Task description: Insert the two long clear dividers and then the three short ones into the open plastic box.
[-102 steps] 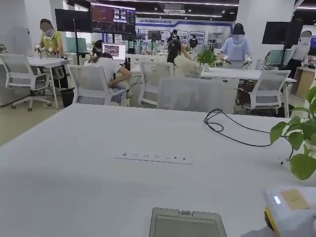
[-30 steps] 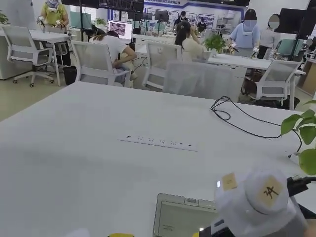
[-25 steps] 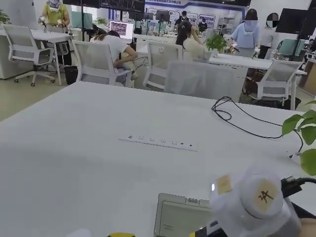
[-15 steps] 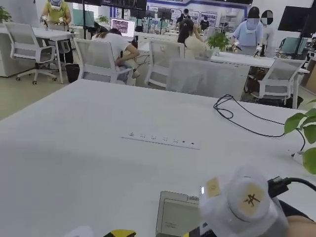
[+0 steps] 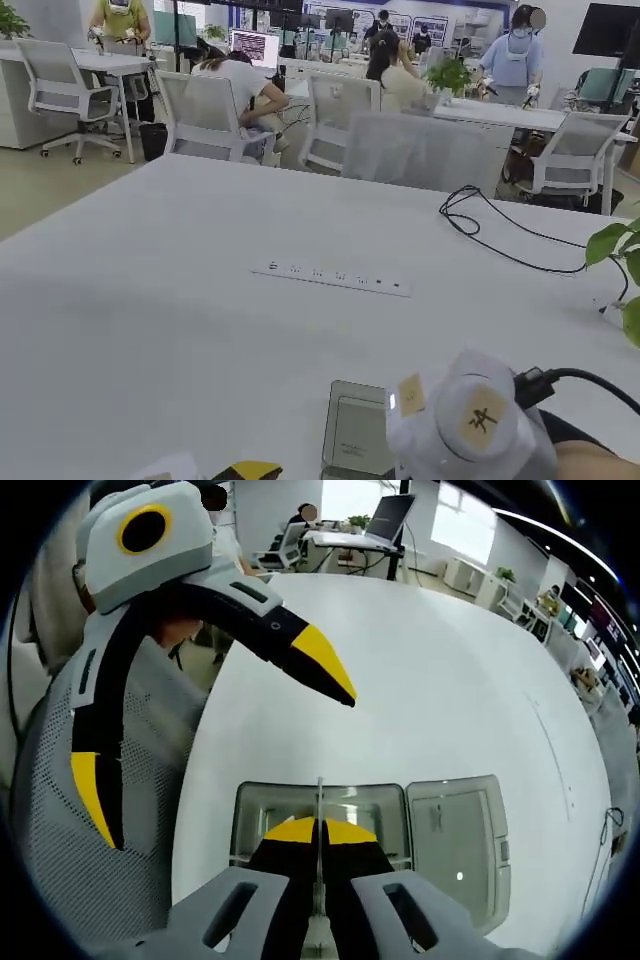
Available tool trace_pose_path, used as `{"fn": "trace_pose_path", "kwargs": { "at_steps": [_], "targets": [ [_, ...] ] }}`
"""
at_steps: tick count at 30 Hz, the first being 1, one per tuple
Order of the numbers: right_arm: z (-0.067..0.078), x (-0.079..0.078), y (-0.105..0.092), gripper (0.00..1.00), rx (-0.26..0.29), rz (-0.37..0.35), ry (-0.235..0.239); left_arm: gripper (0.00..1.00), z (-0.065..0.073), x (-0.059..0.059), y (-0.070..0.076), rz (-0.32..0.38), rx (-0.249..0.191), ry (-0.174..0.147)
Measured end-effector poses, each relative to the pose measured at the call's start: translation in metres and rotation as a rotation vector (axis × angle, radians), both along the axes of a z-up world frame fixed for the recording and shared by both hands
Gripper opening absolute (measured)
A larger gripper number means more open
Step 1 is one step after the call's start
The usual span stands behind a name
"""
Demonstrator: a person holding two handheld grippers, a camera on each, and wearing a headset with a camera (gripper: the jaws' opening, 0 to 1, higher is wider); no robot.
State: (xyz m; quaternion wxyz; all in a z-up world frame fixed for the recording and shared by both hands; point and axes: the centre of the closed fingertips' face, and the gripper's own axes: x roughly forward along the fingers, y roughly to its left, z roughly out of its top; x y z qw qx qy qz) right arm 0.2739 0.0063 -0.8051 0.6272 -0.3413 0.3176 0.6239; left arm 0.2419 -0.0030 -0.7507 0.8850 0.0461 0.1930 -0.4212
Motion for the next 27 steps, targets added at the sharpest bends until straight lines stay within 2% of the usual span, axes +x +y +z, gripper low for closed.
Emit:
{"fn": "trace_pose_path", "kwargs": {
  "at_steps": [11,17,27],
  "targets": [
    [-0.01,-0.001,0.001,0.02,-0.04,0.012,-0.003,0.95,-0.001,-0.001,-0.001,-0.005,0.007,0.0],
    [-0.018,0.0,0.002,0.02,-0.088,0.022,-0.01,0.96,-0.001,-0.001,-0.002,-0.01,0.002,0.0],
    [-0.025,0.0,0.002,0.02,-0.158,0.023,0.019,0.96,-0.001,-0.001,-0.003,-0.013,0.005,-0.001]
  ]
}}
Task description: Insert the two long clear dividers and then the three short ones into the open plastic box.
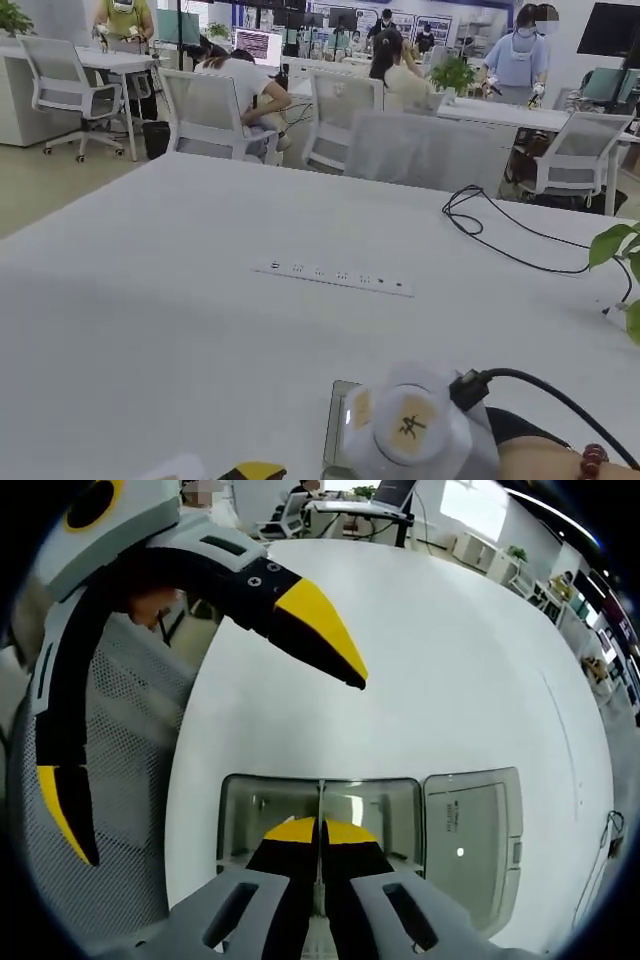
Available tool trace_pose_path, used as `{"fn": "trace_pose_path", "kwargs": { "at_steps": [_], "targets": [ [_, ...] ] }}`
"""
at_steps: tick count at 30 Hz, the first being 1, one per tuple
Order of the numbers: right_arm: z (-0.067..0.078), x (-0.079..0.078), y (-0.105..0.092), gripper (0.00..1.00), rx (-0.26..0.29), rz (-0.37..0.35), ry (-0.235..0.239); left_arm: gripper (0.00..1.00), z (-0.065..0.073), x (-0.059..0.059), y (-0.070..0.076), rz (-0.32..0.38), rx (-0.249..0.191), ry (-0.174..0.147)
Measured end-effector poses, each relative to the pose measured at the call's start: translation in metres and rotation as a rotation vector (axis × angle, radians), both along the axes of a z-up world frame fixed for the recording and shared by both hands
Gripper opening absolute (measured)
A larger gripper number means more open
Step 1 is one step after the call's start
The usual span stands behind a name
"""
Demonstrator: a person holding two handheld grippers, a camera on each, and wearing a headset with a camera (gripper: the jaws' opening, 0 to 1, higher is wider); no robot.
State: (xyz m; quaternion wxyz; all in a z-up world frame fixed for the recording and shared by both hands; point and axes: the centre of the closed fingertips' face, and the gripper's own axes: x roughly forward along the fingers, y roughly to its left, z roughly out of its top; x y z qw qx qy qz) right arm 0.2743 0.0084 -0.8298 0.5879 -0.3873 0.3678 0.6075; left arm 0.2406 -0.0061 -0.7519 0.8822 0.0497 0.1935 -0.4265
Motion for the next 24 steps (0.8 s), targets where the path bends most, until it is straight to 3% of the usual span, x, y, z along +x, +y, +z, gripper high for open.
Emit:
{"fn": "trace_pose_path", "kwargs": {
  "at_steps": [11,19,24],
  "targets": [
    [-0.001,0.0,-0.002,0.03,-0.018,-0.004,0.018,0.96,0.0,0.001,0.0,0.003,0.0,-0.002],
    [0.003,-0.001,-0.002,0.05,0.025,-0.036,0.038,0.96,0.001,0.001,0.001,0.005,0.005,-0.005],
    [0.013,-0.001,0.0,0.11,0.085,-0.077,0.054,0.96,0.003,0.001,0.002,0.009,0.007,-0.01]
  ]
}}
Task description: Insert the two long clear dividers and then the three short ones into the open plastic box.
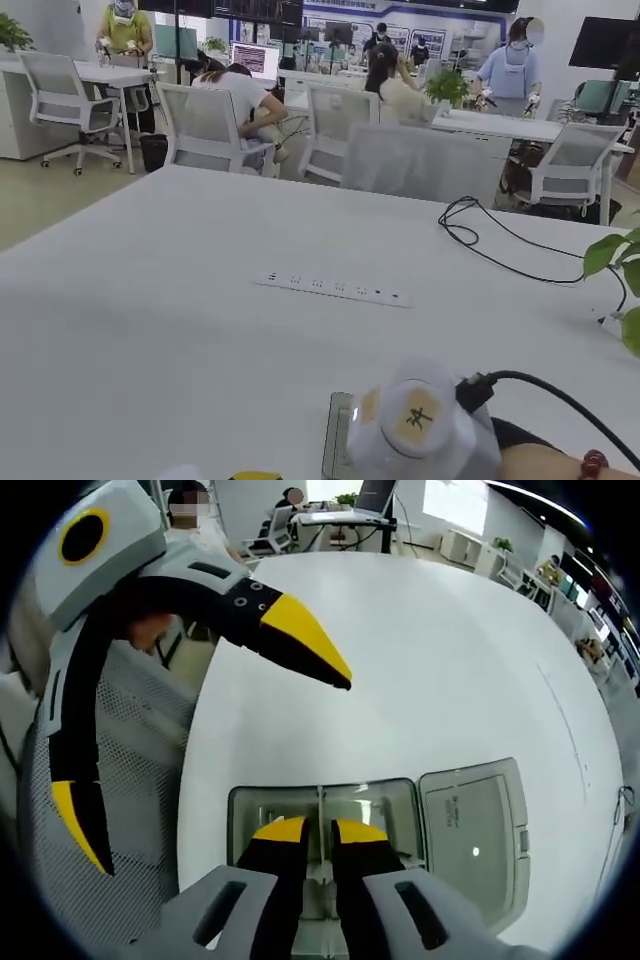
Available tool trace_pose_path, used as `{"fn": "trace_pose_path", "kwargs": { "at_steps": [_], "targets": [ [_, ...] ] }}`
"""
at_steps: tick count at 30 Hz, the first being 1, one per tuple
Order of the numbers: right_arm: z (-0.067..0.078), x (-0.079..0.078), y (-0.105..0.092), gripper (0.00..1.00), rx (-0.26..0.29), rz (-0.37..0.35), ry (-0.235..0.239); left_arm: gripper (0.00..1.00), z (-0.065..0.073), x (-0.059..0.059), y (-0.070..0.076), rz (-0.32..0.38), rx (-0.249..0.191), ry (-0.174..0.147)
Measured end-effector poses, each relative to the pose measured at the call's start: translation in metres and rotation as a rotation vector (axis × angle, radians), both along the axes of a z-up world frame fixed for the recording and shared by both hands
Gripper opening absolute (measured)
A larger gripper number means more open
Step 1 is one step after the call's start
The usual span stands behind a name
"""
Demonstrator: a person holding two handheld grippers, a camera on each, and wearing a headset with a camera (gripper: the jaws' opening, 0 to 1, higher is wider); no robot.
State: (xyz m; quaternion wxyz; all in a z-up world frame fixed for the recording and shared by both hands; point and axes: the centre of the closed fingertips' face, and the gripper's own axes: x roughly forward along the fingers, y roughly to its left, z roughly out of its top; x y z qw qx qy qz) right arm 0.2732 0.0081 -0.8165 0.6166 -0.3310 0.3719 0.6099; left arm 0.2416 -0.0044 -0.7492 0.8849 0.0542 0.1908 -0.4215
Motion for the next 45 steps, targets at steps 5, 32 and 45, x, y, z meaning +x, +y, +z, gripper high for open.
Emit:
{"fn": "trace_pose_path", "kwargs": {
  "at_steps": [5,32,45],
  "targets": [
    [0.009,-0.002,-0.003,0.19,0.031,-0.015,0.009,0.97,0.001,0.001,0.0,0.005,0.002,-0.001],
    [0.034,-0.013,-0.071,0.38,0.061,-0.074,-0.031,0.97,0.006,-0.004,0.003,0.043,0.01,-0.001],
    [0.036,-0.018,-0.114,0.42,0.056,-0.12,-0.038,0.97,0.01,-0.005,0.006,0.085,0.003,-0.003]
  ]
}}
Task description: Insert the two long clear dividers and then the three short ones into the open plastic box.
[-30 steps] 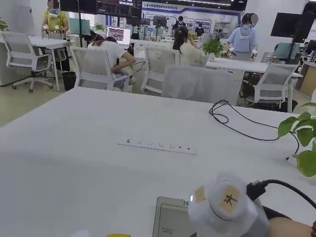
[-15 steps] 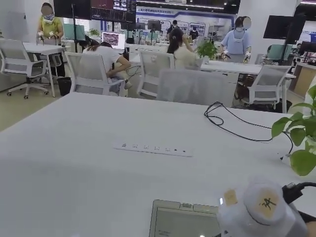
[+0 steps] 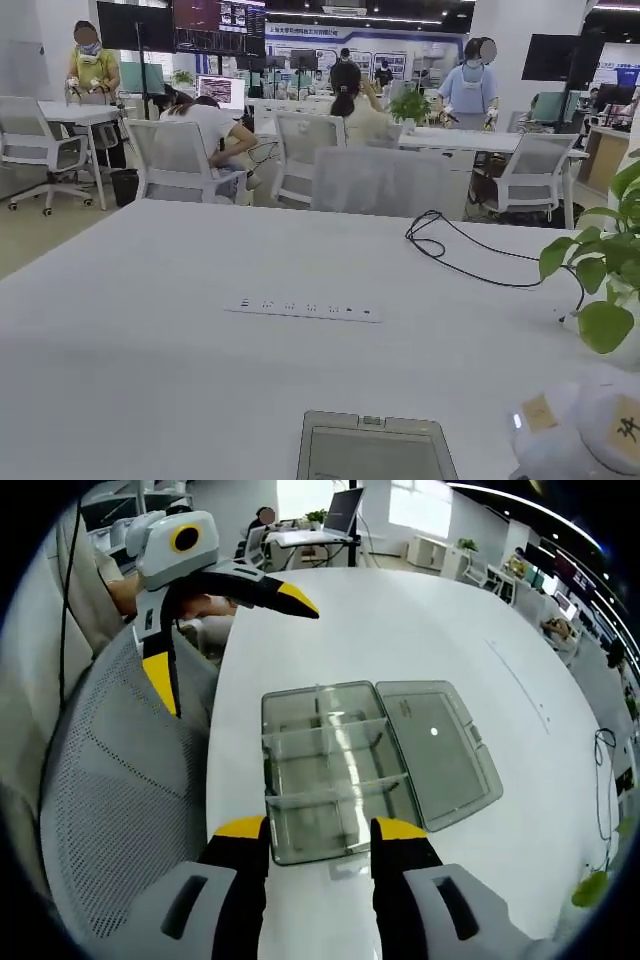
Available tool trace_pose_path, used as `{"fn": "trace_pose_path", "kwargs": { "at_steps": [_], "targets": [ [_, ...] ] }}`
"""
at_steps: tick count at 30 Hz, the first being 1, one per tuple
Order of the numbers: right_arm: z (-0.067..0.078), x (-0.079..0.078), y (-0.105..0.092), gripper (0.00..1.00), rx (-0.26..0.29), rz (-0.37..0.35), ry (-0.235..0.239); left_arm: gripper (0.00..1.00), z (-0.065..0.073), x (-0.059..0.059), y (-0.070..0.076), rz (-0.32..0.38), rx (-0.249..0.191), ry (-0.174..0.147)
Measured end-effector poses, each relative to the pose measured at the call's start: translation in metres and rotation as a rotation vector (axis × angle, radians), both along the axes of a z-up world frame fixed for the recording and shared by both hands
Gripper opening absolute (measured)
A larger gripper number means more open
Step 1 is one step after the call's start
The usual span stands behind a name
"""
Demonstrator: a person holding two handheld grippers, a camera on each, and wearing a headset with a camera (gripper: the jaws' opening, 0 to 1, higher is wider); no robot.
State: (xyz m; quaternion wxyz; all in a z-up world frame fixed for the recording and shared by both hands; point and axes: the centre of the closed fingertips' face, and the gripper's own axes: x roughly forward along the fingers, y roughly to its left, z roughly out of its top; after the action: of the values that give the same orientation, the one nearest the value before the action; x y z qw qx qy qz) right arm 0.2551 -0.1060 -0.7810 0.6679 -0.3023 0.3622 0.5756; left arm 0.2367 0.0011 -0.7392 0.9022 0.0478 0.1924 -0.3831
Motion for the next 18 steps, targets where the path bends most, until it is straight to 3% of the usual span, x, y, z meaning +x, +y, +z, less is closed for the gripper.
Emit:
{"fn": "trace_pose_path", "kwargs": {
  "at_steps": [18],
  "targets": [
    [-0.02,0.0,-0.073,0.47,-0.078,-0.061,0.011,0.97,0.003,-0.001,-0.005,0.007,0.011,-0.003]
  ]
}}
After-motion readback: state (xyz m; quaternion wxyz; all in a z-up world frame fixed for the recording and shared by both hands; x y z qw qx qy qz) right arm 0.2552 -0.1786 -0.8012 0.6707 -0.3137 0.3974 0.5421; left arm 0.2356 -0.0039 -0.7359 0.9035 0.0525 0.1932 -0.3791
